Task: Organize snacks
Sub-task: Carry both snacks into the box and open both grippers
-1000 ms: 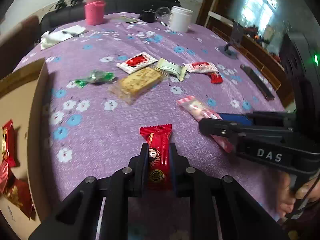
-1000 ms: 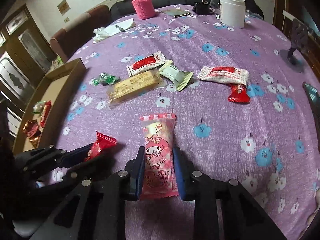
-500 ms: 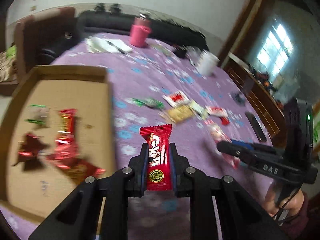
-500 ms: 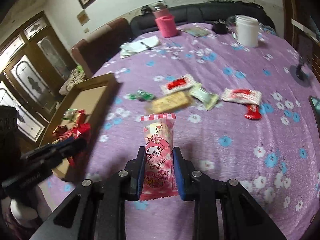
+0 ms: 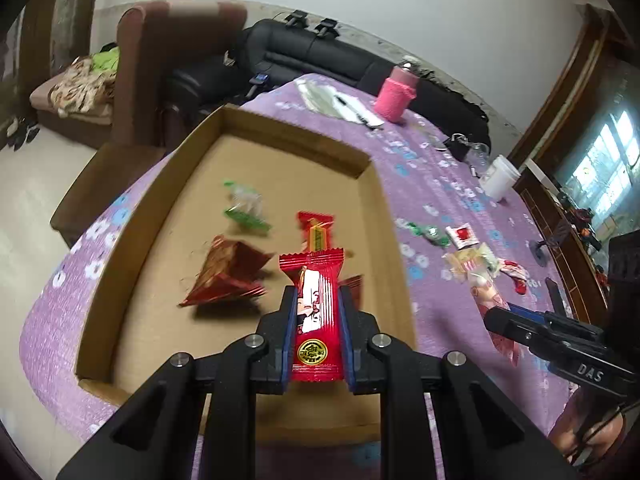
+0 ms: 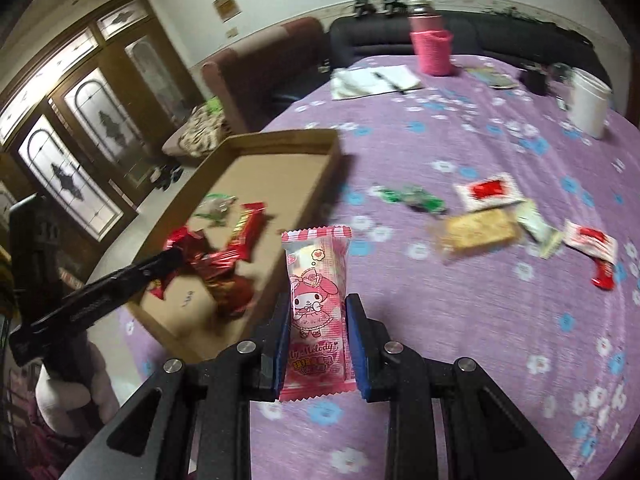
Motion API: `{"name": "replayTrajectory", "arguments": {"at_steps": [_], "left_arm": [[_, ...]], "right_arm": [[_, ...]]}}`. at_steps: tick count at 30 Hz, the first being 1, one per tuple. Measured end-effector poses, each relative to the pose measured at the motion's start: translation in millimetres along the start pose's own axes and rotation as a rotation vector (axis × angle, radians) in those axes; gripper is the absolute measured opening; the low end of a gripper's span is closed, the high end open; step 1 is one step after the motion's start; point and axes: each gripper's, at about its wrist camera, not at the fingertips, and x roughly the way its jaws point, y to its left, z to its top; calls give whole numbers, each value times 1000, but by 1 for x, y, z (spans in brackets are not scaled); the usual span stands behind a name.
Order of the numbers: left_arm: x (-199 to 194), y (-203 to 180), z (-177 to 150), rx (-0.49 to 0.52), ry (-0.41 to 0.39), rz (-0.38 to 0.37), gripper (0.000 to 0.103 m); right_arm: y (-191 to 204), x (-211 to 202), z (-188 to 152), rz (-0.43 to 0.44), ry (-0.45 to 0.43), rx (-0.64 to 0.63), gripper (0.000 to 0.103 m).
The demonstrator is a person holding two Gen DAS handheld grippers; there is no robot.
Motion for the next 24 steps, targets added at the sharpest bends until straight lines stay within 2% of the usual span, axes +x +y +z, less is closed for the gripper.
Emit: {"name": "replayTrajectory", "arguments": {"at_steps": [8, 16, 18, 20, 24], "left_arm": [[8, 16, -6, -34, 22, 36, 19], [8, 28, -8, -60, 17, 22, 19], [6, 27, -7, -51, 12, 12, 24], [4, 26, -6, -45, 2, -1, 36], [-3, 25, -3, -42, -18, -14, 40]], "right_arm": [[50, 38, 12, 33, 47, -100, 29], [61, 73, 30, -9, 69, -107, 29], [61, 80, 36, -23, 71, -101, 29], [60, 87, 41, -39, 75, -97, 29], [60, 100, 51, -71, 79, -100, 29]]}}
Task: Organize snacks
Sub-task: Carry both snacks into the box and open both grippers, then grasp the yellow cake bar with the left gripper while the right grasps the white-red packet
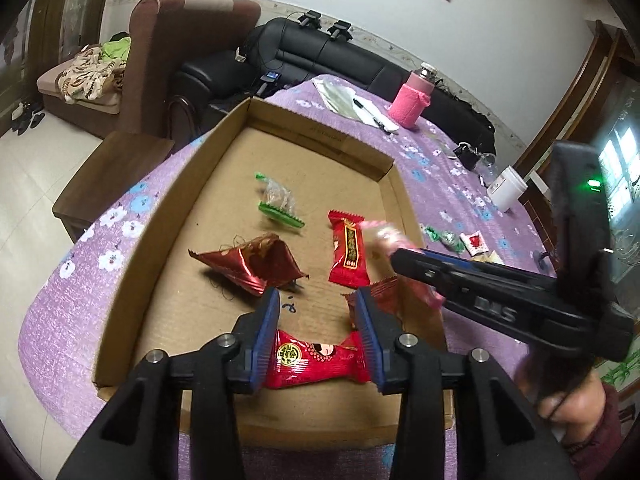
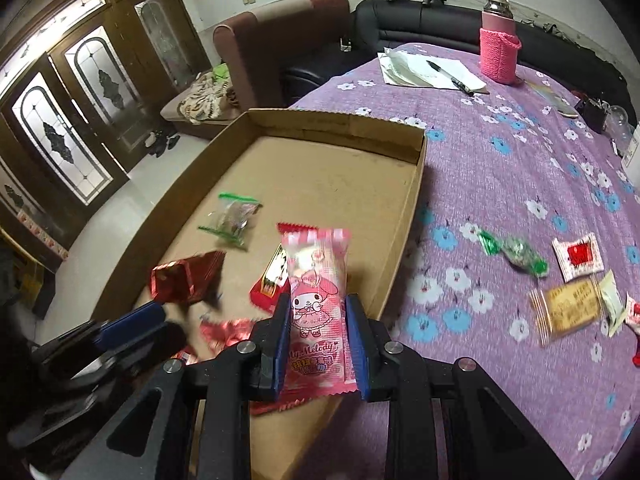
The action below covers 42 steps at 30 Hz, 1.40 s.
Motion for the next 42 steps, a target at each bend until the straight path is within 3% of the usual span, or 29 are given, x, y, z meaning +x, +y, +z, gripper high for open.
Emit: {"name": "replayTrajectory", "arguments": {"at_steps": [9, 12, 14, 19, 23, 33, 42], "left_arm": [[-16, 10, 5, -31, -50, 5, 60], [-15, 12, 6, -48, -44, 9, 62], [-14, 12, 6, -58, -37, 22, 68], [-13, -2, 10, -47, -35, 95, 80], [-13, -19, 8, -3, -33, 108, 80], [-16, -80, -3, 192, -78, 225, 80], [-12, -114, -9, 269, -63, 213, 80]], "right_arm": [[1, 16, 15, -50, -11, -12, 32], [-1, 13, 14, -26, -21, 3, 41], [-3, 7, 13, -16, -38, 13, 48], [-11, -16, 7, -9, -86, 33, 48], [-29, -36, -3, -13, -120, 69, 54], [-78, -66, -38, -62, -147, 139, 55], [-141, -104, -67, -127, -197, 239, 55]]}}
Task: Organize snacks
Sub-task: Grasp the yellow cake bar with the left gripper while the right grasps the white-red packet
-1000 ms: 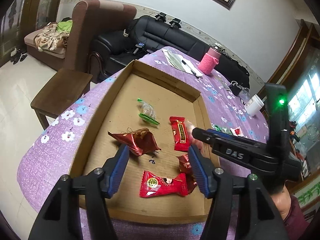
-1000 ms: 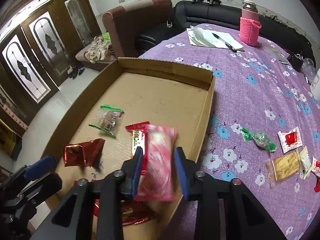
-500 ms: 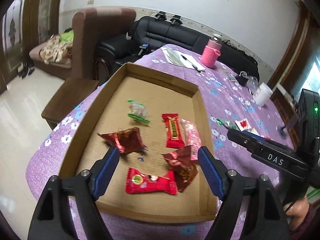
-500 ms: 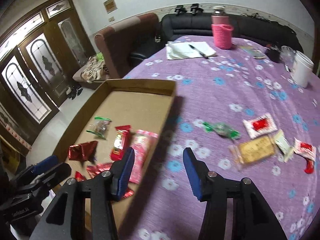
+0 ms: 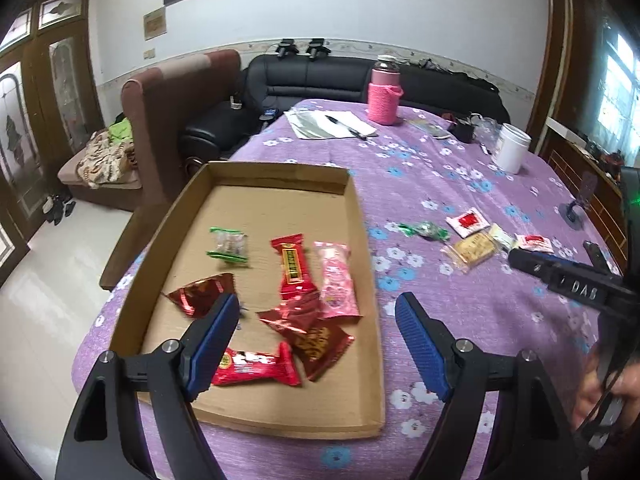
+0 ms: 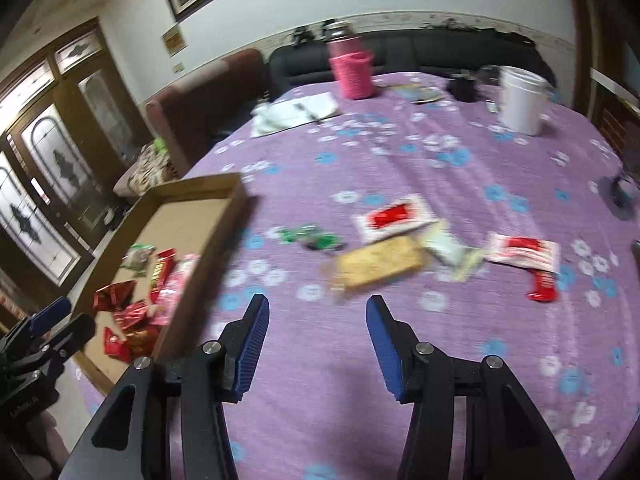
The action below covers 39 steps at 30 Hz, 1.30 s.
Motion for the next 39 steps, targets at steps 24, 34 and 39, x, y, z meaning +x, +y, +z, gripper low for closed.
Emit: {"name": "replayTrajectory", "arguments": {"at_steps": [24, 34, 39], "left_arm": [[40, -105, 19, 120, 134, -323, 80], [90, -156, 41, 322, 174, -366, 80], [136, -197, 46, 483, 255, -380, 68]], "right_arm": [[-171, 23, 49, -31, -38, 209, 54], [-162, 49, 28, 163, 107, 137, 55], [-132, 50, 21, 26, 118, -48, 55]]}}
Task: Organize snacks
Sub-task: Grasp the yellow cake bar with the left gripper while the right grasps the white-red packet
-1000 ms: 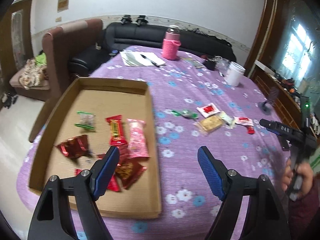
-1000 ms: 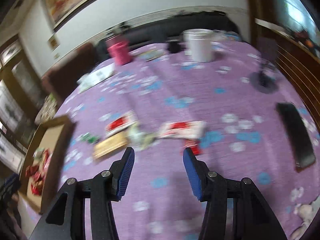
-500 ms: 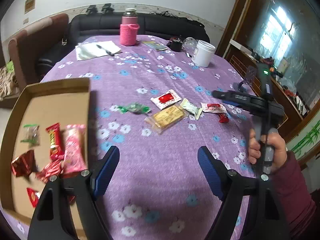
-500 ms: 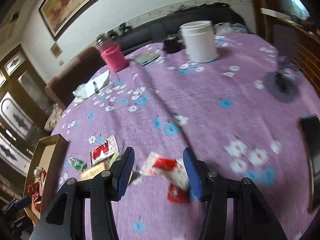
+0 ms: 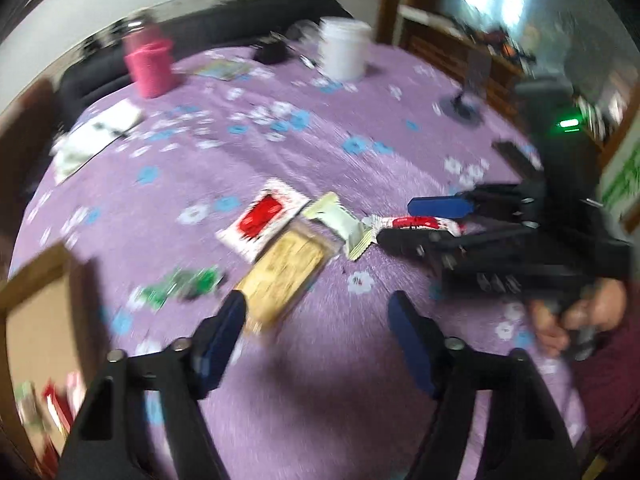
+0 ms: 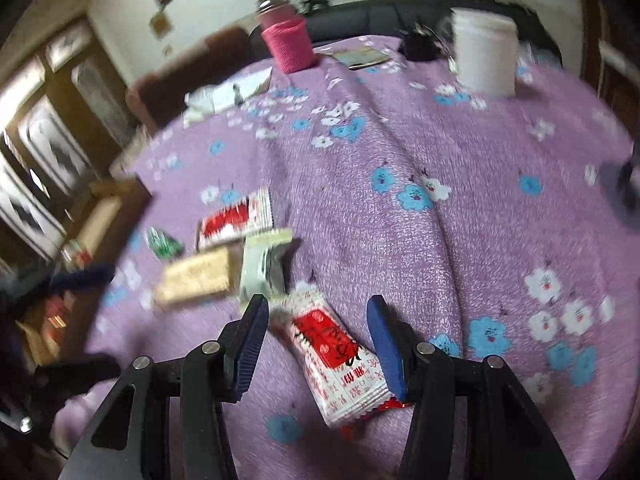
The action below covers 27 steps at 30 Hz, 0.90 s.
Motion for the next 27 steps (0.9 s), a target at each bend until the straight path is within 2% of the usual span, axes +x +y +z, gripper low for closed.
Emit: {"name": "replayTrajectory", "arguments": {"at_steps": [2, 7, 9, 10, 11, 12, 18, 20, 21, 23, 24, 25, 27], "left_arm": [[18, -1, 7, 38, 30, 23, 67], [45, 2, 17, 112, 71, 77, 67], [46, 4, 18, 98, 71, 44, 63], [44, 4, 16, 92, 69, 24, 53], [43, 3, 15, 91, 68, -1, 38], [41, 2, 13, 93, 67, 2, 34], [28, -6, -8, 76, 74, 15, 33], [24, -9, -15, 57, 66, 21, 34], [23, -10, -17, 51, 58, 25, 36], [23, -12, -19, 38, 34, 18, 47], [23, -14, -20, 37, 22, 27, 47], [23, -15, -21, 33, 16, 33, 47], [21, -17, -22, 19, 7, 32, 36]], "right_arm": [[6, 0, -3, -4, 19, -39, 55], [1, -5, -5, 70, 62, -59, 55], [2, -7, -8, 79, 76, -86, 55], [4, -8, -10, 75, 84, -110, 55], [7, -8, -11, 71, 87, -126, 55], [8, -8, -12, 65, 89, -135, 55], [30, -6, -21, -46, 97, -269, 53], [36, -6, -23, -76, 96, -297, 38], [37, -7, -22, -72, 97, -296, 38], [37, -7, -23, -82, 91, -296, 38], [36, -7, -22, -82, 90, -292, 37], [35, -8, -21, -77, 85, -284, 37], [31, -14, -19, -42, 67, -257, 38]]}}
